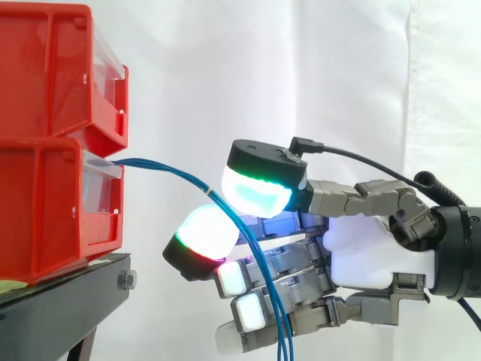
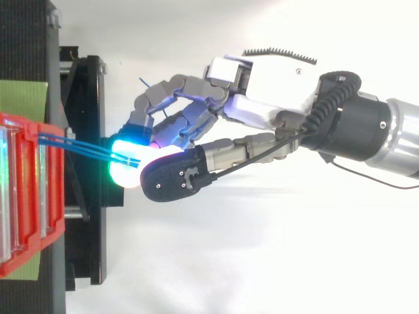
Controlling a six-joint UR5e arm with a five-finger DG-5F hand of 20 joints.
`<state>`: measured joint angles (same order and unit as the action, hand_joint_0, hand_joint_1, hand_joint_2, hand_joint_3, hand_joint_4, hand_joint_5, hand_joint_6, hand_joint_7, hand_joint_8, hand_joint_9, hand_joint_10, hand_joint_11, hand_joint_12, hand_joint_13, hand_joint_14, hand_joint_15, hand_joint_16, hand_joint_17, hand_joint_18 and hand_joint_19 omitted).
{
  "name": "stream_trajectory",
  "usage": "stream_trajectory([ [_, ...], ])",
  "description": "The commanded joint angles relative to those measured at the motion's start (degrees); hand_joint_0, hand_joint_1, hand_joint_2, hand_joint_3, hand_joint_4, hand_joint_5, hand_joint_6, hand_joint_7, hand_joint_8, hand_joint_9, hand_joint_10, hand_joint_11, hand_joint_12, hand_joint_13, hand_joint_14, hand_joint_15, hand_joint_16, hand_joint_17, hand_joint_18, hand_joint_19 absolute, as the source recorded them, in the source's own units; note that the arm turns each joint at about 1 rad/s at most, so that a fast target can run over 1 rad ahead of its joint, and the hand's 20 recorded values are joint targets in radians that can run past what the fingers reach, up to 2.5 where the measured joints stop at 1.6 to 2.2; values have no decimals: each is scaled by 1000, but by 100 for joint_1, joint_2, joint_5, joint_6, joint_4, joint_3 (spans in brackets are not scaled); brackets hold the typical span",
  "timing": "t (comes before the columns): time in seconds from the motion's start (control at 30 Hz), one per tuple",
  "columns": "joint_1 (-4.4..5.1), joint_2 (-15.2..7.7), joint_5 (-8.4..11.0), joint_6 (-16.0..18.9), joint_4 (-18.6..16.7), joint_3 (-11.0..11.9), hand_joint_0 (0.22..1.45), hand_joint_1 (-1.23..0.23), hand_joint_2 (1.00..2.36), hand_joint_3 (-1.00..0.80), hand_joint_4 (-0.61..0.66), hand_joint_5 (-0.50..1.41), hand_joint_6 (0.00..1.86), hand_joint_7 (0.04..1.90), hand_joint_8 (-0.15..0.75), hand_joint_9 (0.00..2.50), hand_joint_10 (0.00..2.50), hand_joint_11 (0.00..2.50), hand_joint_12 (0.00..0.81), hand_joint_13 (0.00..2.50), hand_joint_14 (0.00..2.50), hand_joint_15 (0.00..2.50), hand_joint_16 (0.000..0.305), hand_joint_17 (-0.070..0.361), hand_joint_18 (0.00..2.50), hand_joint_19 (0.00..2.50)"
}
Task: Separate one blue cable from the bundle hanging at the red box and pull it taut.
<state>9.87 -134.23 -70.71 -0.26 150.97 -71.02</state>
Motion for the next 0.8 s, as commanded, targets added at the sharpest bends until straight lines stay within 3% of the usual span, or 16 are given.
stream_trajectory([
  [0.0,-11,2,-4,0,47,1,667,-696,1017,-294,125,-234,884,765,304,953,17,693,356,1084,19,512,36,82,585,303],
  [0.37,-64,160,-13,-17,337,1,675,-740,1000,-500,132,-218,957,838,310,1005,20,748,346,1079,20,539,37,82,596,325],
  [0.53,-90,266,-4,-70,530,1,564,-531,1000,-500,151,-206,939,856,329,1064,20,750,361,1097,19,549,39,88,611,369],
  [0.6,-90,292,4,-70,583,1,586,-455,1000,-500,140,-204,926,878,323,1067,21,761,360,1099,21,550,39,89,610,380],
  [0.77,-108,336,4,-70,679,1,606,-561,1020,-251,116,-204,924,964,334,1069,19,762,366,1099,20,554,40,91,617,394],
])
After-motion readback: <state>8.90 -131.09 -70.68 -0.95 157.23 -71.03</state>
